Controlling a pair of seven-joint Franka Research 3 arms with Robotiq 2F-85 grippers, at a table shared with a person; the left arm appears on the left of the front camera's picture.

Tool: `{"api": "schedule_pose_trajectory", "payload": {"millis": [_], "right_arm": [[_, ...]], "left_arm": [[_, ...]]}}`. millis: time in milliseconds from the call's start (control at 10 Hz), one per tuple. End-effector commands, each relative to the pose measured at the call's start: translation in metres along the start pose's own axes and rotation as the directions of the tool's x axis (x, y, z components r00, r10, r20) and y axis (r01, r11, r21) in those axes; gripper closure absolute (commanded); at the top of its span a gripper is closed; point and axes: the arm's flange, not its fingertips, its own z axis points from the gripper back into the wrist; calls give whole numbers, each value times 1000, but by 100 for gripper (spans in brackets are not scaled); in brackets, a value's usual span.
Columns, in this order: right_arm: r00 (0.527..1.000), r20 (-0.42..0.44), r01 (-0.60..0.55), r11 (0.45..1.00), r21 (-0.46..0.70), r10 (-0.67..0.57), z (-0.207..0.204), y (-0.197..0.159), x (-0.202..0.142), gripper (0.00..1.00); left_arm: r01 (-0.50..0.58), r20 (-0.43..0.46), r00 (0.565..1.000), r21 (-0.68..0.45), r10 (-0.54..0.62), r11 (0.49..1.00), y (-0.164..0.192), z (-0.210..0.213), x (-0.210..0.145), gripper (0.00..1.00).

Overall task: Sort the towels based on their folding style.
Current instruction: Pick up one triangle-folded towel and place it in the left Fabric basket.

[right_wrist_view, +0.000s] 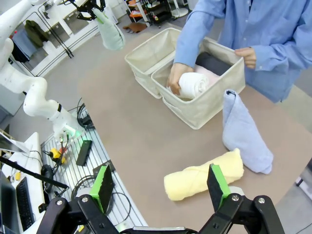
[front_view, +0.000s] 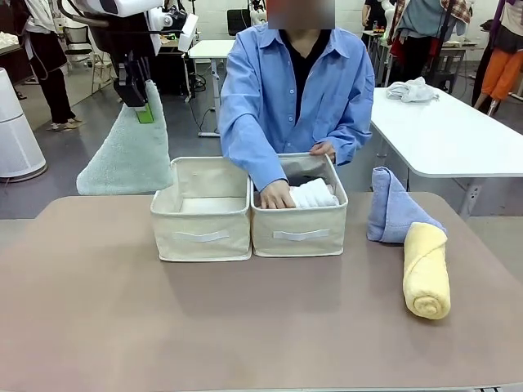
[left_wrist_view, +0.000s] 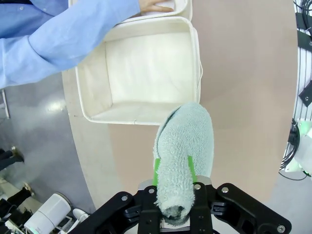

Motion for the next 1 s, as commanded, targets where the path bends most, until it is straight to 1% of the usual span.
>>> {"api": "schedule_pose_trajectory", "payload": {"millis": [0, 100, 300, 500, 700, 900], "right_arm": [[1000, 13, -10, 1000, 10, 9, -1, 0, 0, 0], [1000, 13, -10, 1000, 10, 9, -1, 0, 0, 0], [1000, 13, -10, 1000, 10, 9, -1, 0, 0, 0], [1000, 13, -10, 1000, 10, 9, -1, 0, 0, 0], [1000, 13, -10, 1000, 10, 9, -1, 0, 0, 0], [1000, 13, -10, 1000, 10, 9, -1, 0, 0, 0]], "left_arm": [[1, 0, 1000, 0, -1, 1000, 0, 0, 0, 81], [36, 13, 999, 9, -36, 999, 6, 0, 11, 81], [83, 27, 996, 24, -84, 996, 30, -5, 38, 81], [84, 47, 995, 42, -86, 996, 45, -12, 66, 81], [107, 52, 993, 28, -108, 994, 56, -27, 91, 81], [130, 60, 990, 7, -131, 991, 61, -45, 108, 81]]}}
